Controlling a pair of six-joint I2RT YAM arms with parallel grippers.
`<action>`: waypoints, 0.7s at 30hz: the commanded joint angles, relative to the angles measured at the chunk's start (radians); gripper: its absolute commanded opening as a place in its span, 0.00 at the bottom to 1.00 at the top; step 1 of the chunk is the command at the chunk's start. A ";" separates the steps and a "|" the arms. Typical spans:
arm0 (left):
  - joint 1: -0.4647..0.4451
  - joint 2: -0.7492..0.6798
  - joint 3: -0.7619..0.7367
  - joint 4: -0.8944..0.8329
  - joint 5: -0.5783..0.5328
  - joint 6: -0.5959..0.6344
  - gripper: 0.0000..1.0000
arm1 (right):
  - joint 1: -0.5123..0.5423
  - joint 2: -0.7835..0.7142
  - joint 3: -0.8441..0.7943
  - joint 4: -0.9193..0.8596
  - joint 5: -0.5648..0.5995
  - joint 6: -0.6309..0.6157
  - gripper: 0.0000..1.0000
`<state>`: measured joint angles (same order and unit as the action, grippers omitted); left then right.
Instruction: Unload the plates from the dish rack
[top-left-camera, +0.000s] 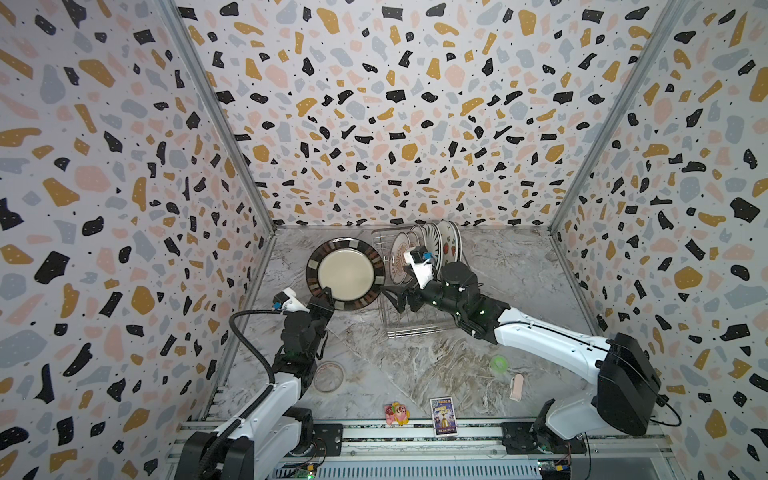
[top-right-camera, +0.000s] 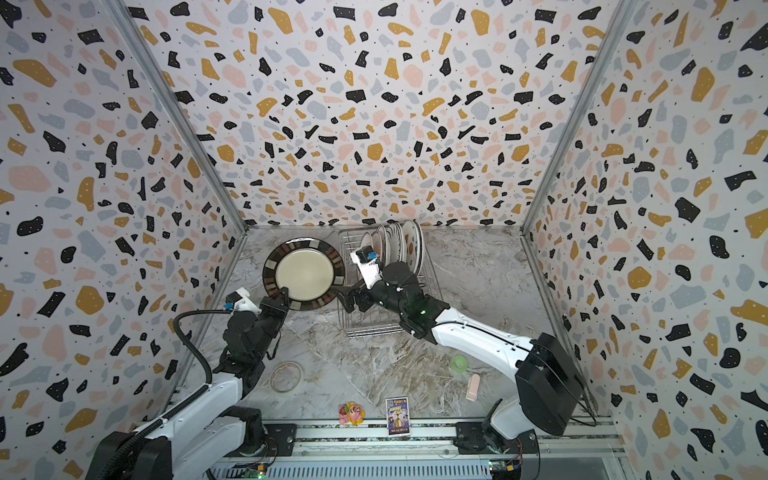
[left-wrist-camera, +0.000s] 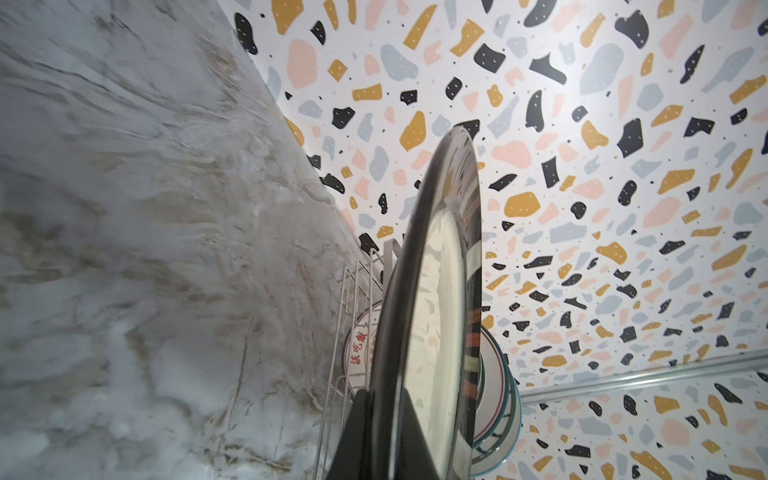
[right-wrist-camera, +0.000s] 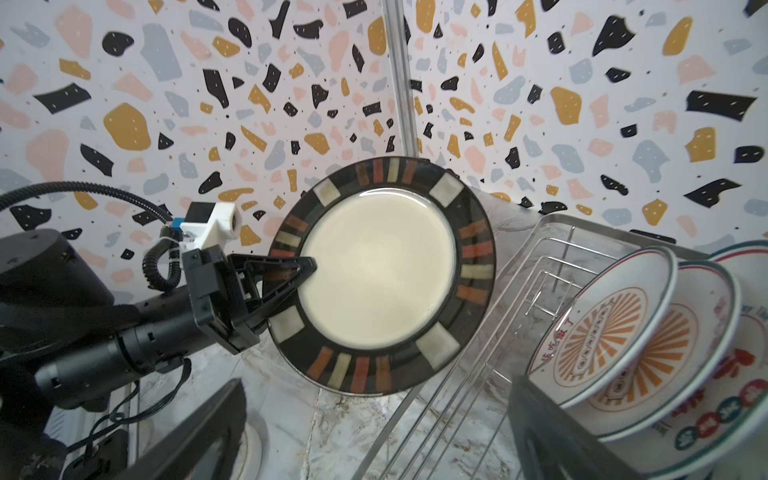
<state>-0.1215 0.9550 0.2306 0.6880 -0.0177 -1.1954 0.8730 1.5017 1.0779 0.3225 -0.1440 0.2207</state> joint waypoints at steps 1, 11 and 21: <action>0.030 -0.021 0.010 0.224 -0.010 -0.064 0.00 | 0.013 0.029 0.072 -0.036 0.024 -0.037 0.99; 0.076 0.049 -0.017 0.233 -0.082 -0.117 0.00 | 0.051 0.187 0.232 -0.122 -0.010 -0.085 0.99; 0.109 0.195 -0.042 0.320 -0.121 -0.197 0.00 | 0.079 0.322 0.370 -0.163 -0.029 -0.113 0.99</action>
<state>-0.0151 1.1450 0.1696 0.7441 -0.1246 -1.3403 0.9432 1.8091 1.3933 0.1890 -0.1623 0.1322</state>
